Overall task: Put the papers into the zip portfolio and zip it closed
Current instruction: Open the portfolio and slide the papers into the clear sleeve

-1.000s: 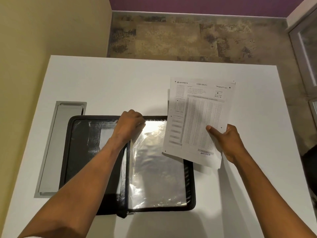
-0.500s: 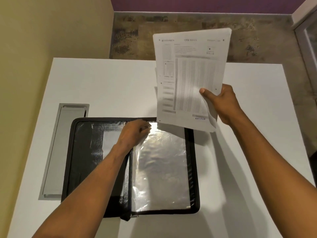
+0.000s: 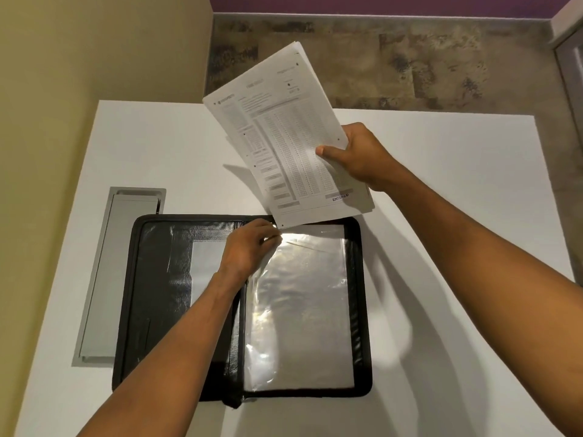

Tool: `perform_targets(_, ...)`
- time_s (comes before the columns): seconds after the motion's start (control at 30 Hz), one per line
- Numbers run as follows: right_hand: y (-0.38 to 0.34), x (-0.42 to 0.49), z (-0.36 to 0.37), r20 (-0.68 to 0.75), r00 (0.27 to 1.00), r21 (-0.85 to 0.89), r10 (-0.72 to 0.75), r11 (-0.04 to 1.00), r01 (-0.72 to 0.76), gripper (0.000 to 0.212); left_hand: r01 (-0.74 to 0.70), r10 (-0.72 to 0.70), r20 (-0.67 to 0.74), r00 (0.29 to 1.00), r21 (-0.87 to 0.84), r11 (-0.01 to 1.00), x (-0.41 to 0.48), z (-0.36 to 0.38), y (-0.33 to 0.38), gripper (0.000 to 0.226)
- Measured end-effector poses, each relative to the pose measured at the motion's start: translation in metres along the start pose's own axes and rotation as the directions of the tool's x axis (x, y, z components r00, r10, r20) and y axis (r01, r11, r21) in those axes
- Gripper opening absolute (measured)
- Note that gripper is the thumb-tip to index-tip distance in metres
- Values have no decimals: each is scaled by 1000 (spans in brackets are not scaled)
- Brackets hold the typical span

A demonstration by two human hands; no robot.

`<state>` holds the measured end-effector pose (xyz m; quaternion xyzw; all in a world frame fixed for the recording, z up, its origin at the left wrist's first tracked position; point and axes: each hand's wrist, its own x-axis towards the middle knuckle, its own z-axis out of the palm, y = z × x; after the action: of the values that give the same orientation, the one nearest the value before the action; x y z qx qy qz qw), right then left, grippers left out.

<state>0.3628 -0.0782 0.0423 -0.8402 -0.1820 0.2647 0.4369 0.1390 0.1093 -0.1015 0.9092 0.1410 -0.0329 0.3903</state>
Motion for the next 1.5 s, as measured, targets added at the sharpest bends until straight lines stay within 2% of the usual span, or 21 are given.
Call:
perform_targets(0.3,8,19,17,149,987,20,61,998,-64,37,-21,21,1,1000,18,1000,3,0,3,9)
perform_targets(0.43,18,28,29,186,979,53,78,995,-89,36,-32,30,23,999,57,998,2,4,13,16)
perform_targets(0.53,25,36,37,215,972,87,96,989,-117,34,-68,65,41,997,65,996,3,13,29,19)
perform_targets(0.9,55,64,50,284,945,181,165,958,-222,35,-5,2,51,999,65,998,11,59,107,28)
perform_targets(1.17,70,69,59,311,929,271,199,919,-287,40,3,-30,79,996,327,945,20,65,138,21)
perform_targets(1.3,74,74,57,324,918,279,229,904,-324,38,-21,-13,90,996,365,931,20,63,151,13)
perform_targets(1.43,72,79,62,326,919,256,224,914,-314,38,-8,-31,96,995,378,926,23,62,163,38)
perform_targets(1.5,70,81,66,327,918,248,224,917,-312,36,31,-73,99,992,376,926,25,62,165,36)
